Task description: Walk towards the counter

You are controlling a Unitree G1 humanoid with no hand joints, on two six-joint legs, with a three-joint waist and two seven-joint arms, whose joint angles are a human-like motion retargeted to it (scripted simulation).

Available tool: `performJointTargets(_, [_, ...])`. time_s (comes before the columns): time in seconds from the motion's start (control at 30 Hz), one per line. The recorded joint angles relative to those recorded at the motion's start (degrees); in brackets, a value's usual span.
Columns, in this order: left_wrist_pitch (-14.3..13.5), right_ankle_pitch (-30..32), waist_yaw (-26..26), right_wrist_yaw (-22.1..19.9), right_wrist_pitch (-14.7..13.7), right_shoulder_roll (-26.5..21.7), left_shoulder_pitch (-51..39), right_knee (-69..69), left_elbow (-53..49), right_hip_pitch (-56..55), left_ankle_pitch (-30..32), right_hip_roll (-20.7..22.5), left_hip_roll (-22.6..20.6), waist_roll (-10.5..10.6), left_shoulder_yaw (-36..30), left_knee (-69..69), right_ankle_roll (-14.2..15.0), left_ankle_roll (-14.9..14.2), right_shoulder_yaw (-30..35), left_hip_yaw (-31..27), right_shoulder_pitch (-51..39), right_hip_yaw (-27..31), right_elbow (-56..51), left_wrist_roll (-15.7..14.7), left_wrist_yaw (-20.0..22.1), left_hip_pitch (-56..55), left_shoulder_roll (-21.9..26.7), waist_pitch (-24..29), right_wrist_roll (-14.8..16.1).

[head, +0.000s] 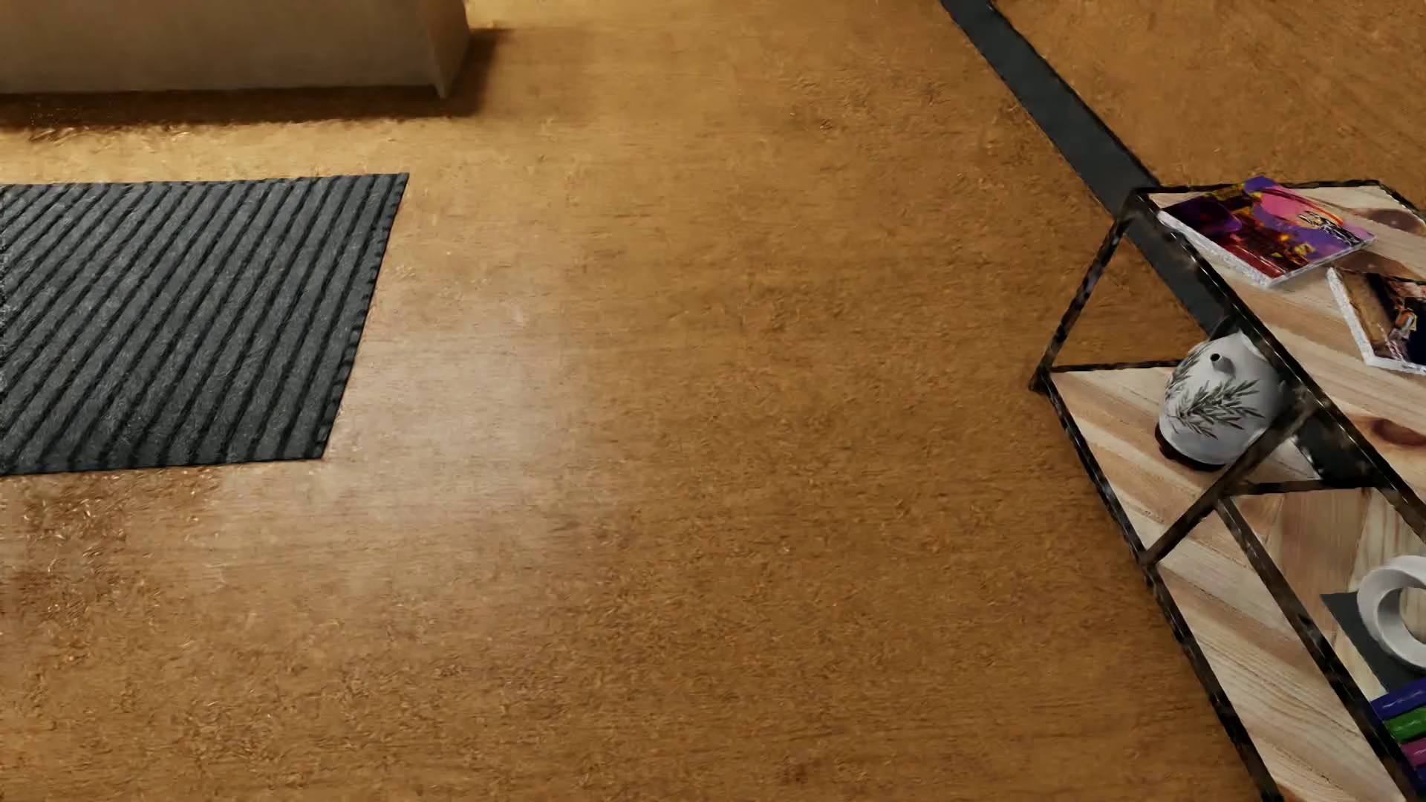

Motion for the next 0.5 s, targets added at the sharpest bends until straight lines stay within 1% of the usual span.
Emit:
performJointTargets(0.03, [0.0, 0.6, -0.1, 0.0, 0.0, -0.1, 0.3, 0.4, 0.0, 0.1, -2.1, 0.0, -0.2, -0.2, -0.3, 5.6, 0.0, 0.0, 0.2, 0.0, 0.2, 0.0, -0.6, 0.0, 0.0, -0.2, 0.2, 0.1, 0.0])
performJointTargets(0.07, [0.0, 0.9, 0.6, 0.0, 0.0, -0.3, 0.6, 0.8, 0.0, 0.1, -9.3, 0.2, -0.6, -0.4, -0.5, 14.6, 0.0, 0.0, 0.6, 0.0, 0.5, 0.0, -1.3, 0.0, 0.0, -0.5, 0.3, 0.2, 0.0])
performJointTargets(0.1, [0.0, 0.9, 1.8, 0.0, 0.0, -0.4, 1.0, 1.5, -0.1, -0.2, -13.9, 0.6, -0.8, -0.5, 0.1, 16.5, 0.0, 0.0, 0.7, 0.0, 0.6, 0.0, -1.9, 0.0, 0.0, -2.4, 0.5, 0.0, 0.0])
performJointTargets(0.17, [0.0, -0.1, 2.7, 0.0, 0.0, -1.5, 1.6, 2.2, -1.2, 2.5, -15.4, 1.8, 0.2, 0.5, 1.7, 28.4, 0.0, 0.0, -0.2, 0.0, 0.5, 0.0, -4.7, 0.0, 0.0, -9.1, 0.5, 2.6, 0.0])
performJointTargets(0.2, [0.0, -1.3, 4.1, 0.0, 0.0, -1.9, 2.0, 2.6, -1.7, 3.9, -15.9, 2.0, 0.7, 0.8, 2.5, 35.4, 0.0, 0.0, -0.6, 0.0, 0.0, 0.0, -5.9, 0.0, 0.0, -12.6, 0.3, 3.8, 0.0])
performJointTargets(0.23, [0.0, -3.3, 5.7, 0.0, 0.0, -2.1, 2.4, 2.4, -2.4, 5.4, -16.1, 1.9, 0.9, 0.9, 3.1, 40.9, 0.0, 0.0, -1.4, 0.0, -0.4, 0.0, -7.5, 0.0, 0.0, -16.4, 0.2, 4.6, 0.0])
performJointTargets(0.27, [0.0, -5.7, 7.4, 0.0, 0.0, -2.2, 2.8, 1.6, -2.5, 7.0, -15.7, 1.4, 0.8, 0.6, 2.7, 43.5, 0.0, 0.0, -1.4, 0.0, -1.2, 0.0, -8.9, 0.0, 0.0, -20.1, 0.2, 5.1, 0.0])
performJointTargets(0.3, [0.0, -7.9, 9.7, 0.0, 0.0, -1.4, 3.5, 0.6, -2.3, 8.5, -15.2, 0.2, 0.5, -0.4, 2.5, 42.8, 0.0, 0.0, -1.9, 0.0, -2.3, 0.0, -8.8, 0.0, 0.0, -23.3, 0.6, 5.1, 0.0])
performJointTargets(0.33, [0.0, -10.0, 12.1, 0.0, 0.0, -1.1, 4.5, -0.4, -2.1, 10.1, -14.1, -0.7, 0.9, -1.1, 3.0, 40.6, 0.0, 0.0, -3.3, 0.0, -2.6, 0.0, -10.0, 0.0, 0.0, -26.1, 0.9, 4.9, 0.0])
performJointTargets(0.37, [0.0, -12.8, 12.7, 0.0, 0.0, -1.9, 5.0, -1.8, -1.3, 12.7, -11.7, -0.9, 1.5, -1.1, 2.3, 38.0, 0.0, 0.0, -2.9, 0.0, -3.2, 0.0, -11.9, 0.0, 0.0, -29.1, 1.1, 5.1, 0.0])
performJointTargets(0.43, [0.0, -18.3, 13.8, 0.0, 0.0, -2.3, 5.4, -2.9, 0.9, 17.3, -6.6, -1.5, 2.5, -1.3, 1.5, 31.7, 0.0, 0.0, -1.5, 0.0, -5.2, 0.0, -12.6, 0.0, 0.0, -33.5, 1.1, 6.1, 0.0])
performJointTargets(0.5, [0.0, -20.6, 15.2, 0.0, 0.0, -2.5, 5.5, -3.2, 3.0, 21.0, -5.0, -1.8, 3.3, -1.0, 0.5, 26.2, 0.0, 0.0, -1.0, 0.0, -7.0, 0.0, -11.9, 0.0, 0.0, -36.8, 0.8, 6.1, 0.0])
